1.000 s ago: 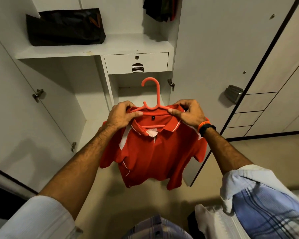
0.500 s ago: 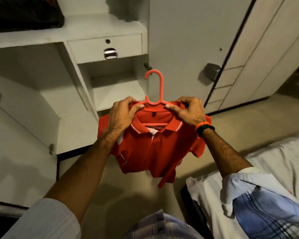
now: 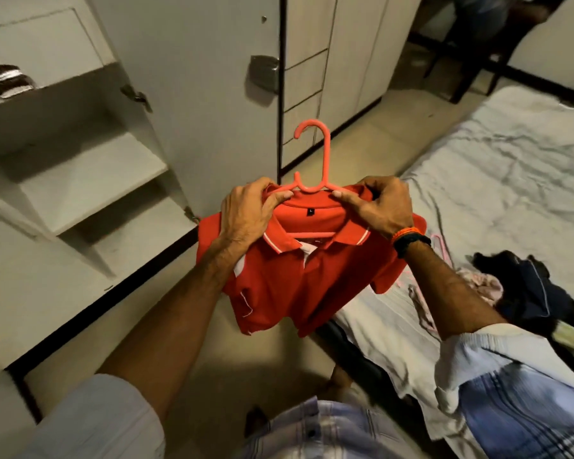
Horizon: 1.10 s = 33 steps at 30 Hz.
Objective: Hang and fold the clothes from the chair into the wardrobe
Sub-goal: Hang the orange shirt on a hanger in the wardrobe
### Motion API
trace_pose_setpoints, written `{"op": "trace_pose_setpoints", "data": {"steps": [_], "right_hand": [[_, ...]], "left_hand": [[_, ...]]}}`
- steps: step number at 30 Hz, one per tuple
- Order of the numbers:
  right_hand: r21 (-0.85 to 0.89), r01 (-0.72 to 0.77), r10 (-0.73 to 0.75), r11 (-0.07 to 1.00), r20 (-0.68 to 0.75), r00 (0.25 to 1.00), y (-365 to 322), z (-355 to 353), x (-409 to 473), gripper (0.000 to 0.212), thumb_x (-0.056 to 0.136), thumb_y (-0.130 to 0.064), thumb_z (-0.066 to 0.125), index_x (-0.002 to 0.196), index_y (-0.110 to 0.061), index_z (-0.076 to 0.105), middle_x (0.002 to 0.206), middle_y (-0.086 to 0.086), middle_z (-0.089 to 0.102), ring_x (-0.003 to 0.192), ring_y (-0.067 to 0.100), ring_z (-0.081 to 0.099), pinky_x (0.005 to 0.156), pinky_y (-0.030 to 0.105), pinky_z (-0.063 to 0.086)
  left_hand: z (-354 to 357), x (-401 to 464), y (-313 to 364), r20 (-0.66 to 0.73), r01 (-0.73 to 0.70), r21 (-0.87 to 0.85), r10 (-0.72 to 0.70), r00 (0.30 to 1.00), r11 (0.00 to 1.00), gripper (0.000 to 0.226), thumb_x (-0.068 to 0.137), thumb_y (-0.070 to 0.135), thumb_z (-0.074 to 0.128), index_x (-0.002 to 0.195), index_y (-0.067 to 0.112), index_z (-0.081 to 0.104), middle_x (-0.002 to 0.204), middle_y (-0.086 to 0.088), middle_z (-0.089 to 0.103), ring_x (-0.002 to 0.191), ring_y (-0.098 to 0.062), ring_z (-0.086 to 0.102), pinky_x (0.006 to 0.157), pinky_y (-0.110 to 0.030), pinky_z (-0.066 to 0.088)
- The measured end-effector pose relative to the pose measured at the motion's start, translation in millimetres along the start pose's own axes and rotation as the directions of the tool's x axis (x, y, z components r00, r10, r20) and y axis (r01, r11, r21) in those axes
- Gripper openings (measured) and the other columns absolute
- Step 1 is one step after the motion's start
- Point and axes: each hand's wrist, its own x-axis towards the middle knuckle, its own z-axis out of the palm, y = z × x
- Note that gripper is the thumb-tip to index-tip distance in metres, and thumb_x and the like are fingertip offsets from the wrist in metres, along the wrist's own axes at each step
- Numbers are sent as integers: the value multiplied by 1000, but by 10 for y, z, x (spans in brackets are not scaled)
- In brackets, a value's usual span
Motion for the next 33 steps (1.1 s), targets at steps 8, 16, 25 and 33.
{"op": "trace_pose_setpoints", "data": {"steps": [8,16,25,33], "right_hand": [[-14,-181,181,983,-5,983,948,-456,150,67,67,-71,74,51,-14,44,44,-8,34,45,13,31,47,29,25],[-6,-338,335,941,156,929,2198,-599,154,58,70,-69,73,61,-14,58,51,-5,47,52,12,42,52,29,33],[-112,-506,518,855,192,833,3236,-251,116,46,73,-68,69,69,-24,62,58,-9,53,65,17,53,56,28,32],[-193,-587,616,787,174,769,4119,433,398,38,81,-63,67,83,-26,60,64,-7,49,74,24,53,66,31,31]], "left_hand": [[999,404,543,211,32,-70,-17,977,997,45,87,57,62,101,15,70,96,-7,73,94,-30,65,76,-36,48],[2153,446,900,432,169,-81,-118,894,982,42,82,51,72,97,13,73,88,-2,72,84,-20,65,69,-29,47],[3263,521,736,696,266,-34,-169,698,963,49,73,47,81,109,15,71,99,2,71,90,-15,64,80,-31,53],[4443,838,311,751,243,37,-187,633,969,51,71,22,82,119,22,68,118,-3,69,109,-22,62,97,-31,48]]}}
